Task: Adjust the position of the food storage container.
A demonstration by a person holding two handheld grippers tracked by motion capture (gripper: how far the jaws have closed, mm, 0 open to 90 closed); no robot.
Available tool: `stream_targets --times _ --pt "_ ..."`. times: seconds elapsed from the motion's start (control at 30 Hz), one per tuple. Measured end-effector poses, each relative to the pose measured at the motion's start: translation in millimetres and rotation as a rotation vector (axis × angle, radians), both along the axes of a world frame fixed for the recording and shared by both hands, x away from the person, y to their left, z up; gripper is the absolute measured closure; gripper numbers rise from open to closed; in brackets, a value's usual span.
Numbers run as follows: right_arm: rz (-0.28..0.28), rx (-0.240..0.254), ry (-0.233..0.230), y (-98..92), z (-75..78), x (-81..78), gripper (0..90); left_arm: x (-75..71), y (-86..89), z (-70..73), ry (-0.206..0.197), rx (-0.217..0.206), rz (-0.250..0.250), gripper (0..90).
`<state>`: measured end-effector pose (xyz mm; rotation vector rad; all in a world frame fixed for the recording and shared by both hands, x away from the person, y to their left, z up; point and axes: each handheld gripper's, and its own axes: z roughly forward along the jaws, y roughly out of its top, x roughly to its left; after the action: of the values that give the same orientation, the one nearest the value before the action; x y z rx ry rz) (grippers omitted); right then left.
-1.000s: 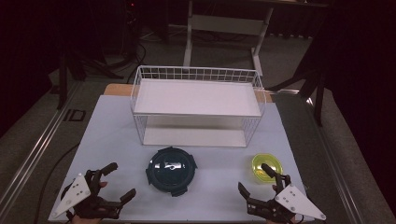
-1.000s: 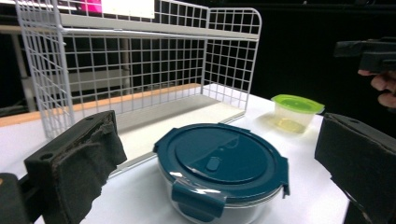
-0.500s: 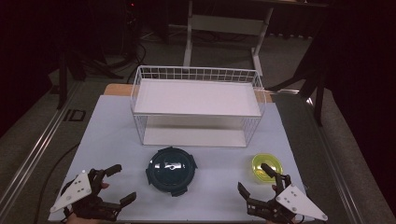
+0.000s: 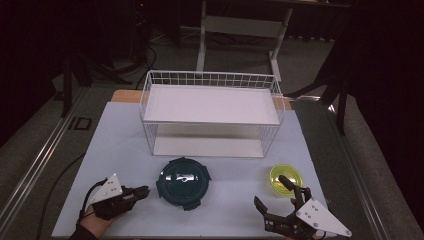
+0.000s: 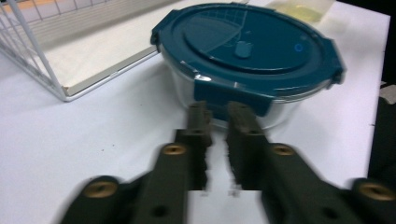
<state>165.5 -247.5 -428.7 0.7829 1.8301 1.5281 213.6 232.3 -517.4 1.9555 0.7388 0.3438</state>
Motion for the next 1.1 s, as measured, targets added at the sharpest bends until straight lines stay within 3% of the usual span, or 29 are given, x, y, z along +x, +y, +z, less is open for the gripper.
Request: stream_targets --times 0.07,0.3,0.73,1.1 --pt "0.005 0.001 0.000 -0.3 -0.2 0.1 10.9 4.4 -5.2 -1.1 0.007 0.016 -0.013 89.1" --pt "0.008 0.002 -0.001 -0.4 0.3 -0.5 10.9 12.8 -13.9 -4.6 0.020 0.000 -0.018 89.3" --pt "0.024 -0.011 0.008 2.1 -1.1 -0.1 10.9 39.0 -27.9 -5.0 0.034 -0.015 0.015 89.5" --pt "0.036 -0.018 0.018 4.6 -2.2 0.3 10.9 49.6 -48.8 -4.9 0.051 -0.031 -0.025 89.6"
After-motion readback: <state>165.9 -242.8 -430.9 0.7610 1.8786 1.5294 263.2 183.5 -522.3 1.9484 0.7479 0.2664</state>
